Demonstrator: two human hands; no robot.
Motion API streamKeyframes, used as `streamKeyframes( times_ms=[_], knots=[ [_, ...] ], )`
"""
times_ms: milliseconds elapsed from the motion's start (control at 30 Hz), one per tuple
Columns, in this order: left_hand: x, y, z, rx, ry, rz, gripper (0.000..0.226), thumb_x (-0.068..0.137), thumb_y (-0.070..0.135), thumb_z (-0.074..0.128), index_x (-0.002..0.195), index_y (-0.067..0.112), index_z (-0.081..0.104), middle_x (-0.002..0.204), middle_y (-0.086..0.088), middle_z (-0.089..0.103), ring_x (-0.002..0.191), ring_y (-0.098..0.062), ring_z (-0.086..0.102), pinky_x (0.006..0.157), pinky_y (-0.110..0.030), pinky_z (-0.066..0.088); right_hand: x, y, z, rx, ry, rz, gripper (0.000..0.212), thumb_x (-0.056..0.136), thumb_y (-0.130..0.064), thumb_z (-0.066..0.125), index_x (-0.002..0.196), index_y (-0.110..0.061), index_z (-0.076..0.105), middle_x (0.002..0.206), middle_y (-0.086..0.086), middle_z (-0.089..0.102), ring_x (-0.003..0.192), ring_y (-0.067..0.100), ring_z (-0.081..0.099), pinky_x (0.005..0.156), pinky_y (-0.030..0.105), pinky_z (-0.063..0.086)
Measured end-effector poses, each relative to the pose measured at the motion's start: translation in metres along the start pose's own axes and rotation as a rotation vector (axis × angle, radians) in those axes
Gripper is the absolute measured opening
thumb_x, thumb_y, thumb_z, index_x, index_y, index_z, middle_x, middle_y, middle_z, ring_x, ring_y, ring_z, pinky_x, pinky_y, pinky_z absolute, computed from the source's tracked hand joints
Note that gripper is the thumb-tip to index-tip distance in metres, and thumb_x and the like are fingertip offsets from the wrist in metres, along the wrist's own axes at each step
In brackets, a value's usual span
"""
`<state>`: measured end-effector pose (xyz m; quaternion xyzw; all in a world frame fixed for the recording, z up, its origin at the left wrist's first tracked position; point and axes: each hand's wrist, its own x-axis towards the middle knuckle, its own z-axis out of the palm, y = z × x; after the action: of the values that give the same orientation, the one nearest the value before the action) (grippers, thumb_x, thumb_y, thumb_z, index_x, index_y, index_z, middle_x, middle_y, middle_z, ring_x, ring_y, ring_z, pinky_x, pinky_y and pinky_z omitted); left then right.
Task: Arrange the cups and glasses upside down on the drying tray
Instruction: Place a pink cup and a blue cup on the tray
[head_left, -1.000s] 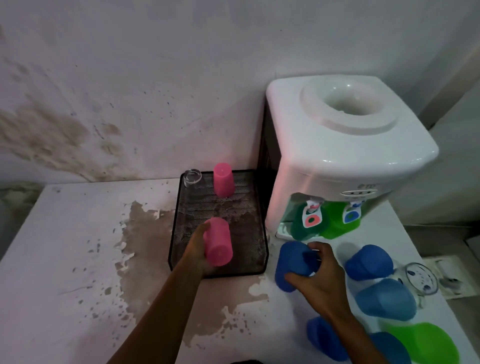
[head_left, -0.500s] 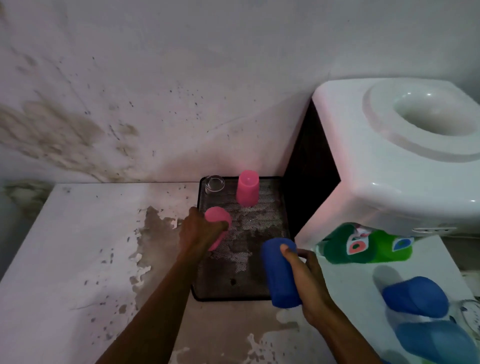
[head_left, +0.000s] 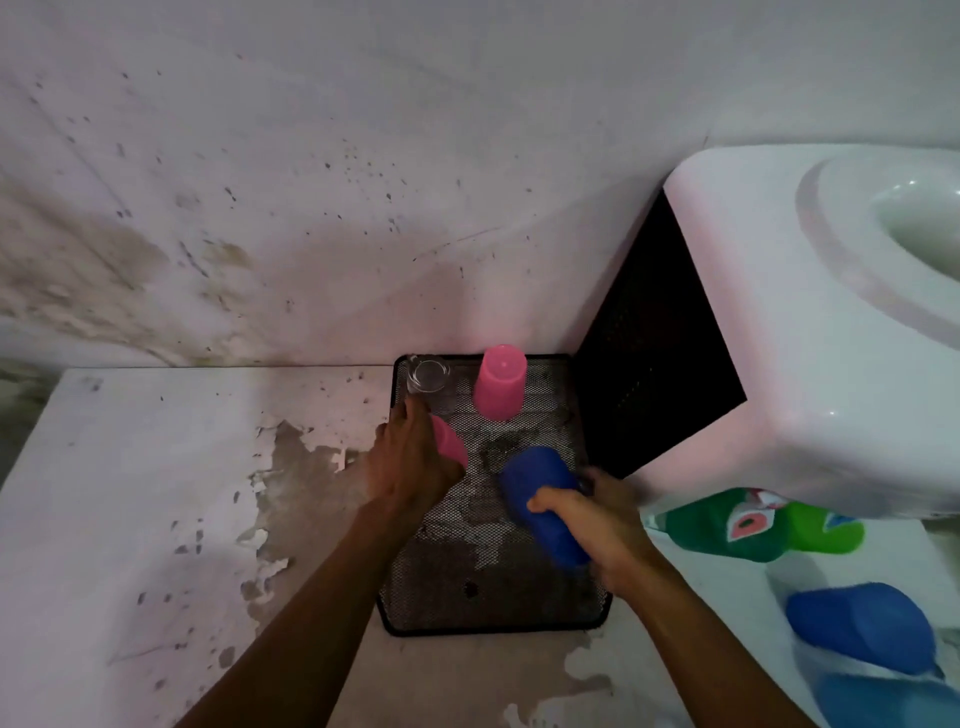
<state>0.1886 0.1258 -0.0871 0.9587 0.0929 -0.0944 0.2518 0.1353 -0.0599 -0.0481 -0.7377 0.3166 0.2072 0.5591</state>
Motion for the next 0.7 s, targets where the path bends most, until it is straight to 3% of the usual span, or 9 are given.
streamKeyframes(
  times_ms=[100,167,233,433,567,700],
  knots=[
    [-0.001,-0.003,0.004,-0.037,0.010,0.055,0.089,0.055,0.027,0.088,0.127,0.013,0.038,0.123,-0.008,0.054,0.109,-0.030,0.056,0.085,-0.044,0.054,0.006,-0.016,-0.001,-0.493,0.203,-0.229,0.053,0.065,-0.028,0.079,0.105,-0.016,0.047,0.096,0.005,0.057,0.081,0.026,0.059,0.068,0.029,0.050],
    [0.001,-0.006,0.007,-0.037,0.007,0.061,0.085,0.057,0.025,0.086,0.127,0.013,0.039,0.124,-0.009,0.054,0.109,-0.031,0.056,0.084,-0.045,0.055,0.014,-0.028,0.003,-0.682,0.280,-0.288,0.060,0.066,-0.030,0.076,0.116,-0.014,0.048,0.116,0.012,0.053,0.099,0.037,0.059,0.081,0.038,0.049],
    [0.002,-0.009,0.009,-0.027,0.007,0.058,0.085,0.059,0.025,0.085,0.129,0.014,0.038,0.126,-0.009,0.053,0.110,-0.031,0.055,0.082,-0.045,0.055,0.026,-0.042,0.009,-0.785,0.297,-0.331,0.061,0.070,-0.026,0.075,0.123,-0.016,0.048,0.128,0.015,0.042,0.105,0.041,0.057,0.083,0.042,0.049],
    [0.001,-0.010,0.016,-0.007,0.026,0.118,0.084,0.064,0.023,0.082,0.135,0.021,0.036,0.130,-0.012,0.045,0.116,-0.033,0.048,0.083,-0.040,0.051,0.063,-0.077,0.019,-0.906,0.364,-0.394,0.058,0.072,-0.007,0.073,0.124,-0.009,0.045,0.129,0.018,0.039,0.107,0.042,0.057,0.080,0.043,0.051],
    [0.003,-0.014,0.019,-0.081,0.045,0.081,0.092,0.063,0.021,0.083,0.138,0.012,0.029,0.132,-0.012,0.048,0.113,-0.032,0.050,0.084,-0.043,0.053,0.086,-0.081,0.024,-0.895,0.365,-0.396,0.046,0.075,0.002,0.066,0.117,-0.007,0.052,0.132,0.019,0.035,0.108,0.042,0.055,0.083,0.043,0.051],
    [0.004,-0.018,0.018,-0.124,0.041,0.079,0.093,0.062,0.020,0.085,0.136,0.011,0.029,0.131,-0.014,0.052,0.113,-0.033,0.053,0.084,-0.045,0.055,0.103,-0.080,0.030,-0.912,0.364,-0.392,0.053,0.074,0.006,0.064,0.123,-0.005,0.048,0.134,0.020,0.037,0.116,0.042,0.050,0.088,0.044,0.050]
  ],
)
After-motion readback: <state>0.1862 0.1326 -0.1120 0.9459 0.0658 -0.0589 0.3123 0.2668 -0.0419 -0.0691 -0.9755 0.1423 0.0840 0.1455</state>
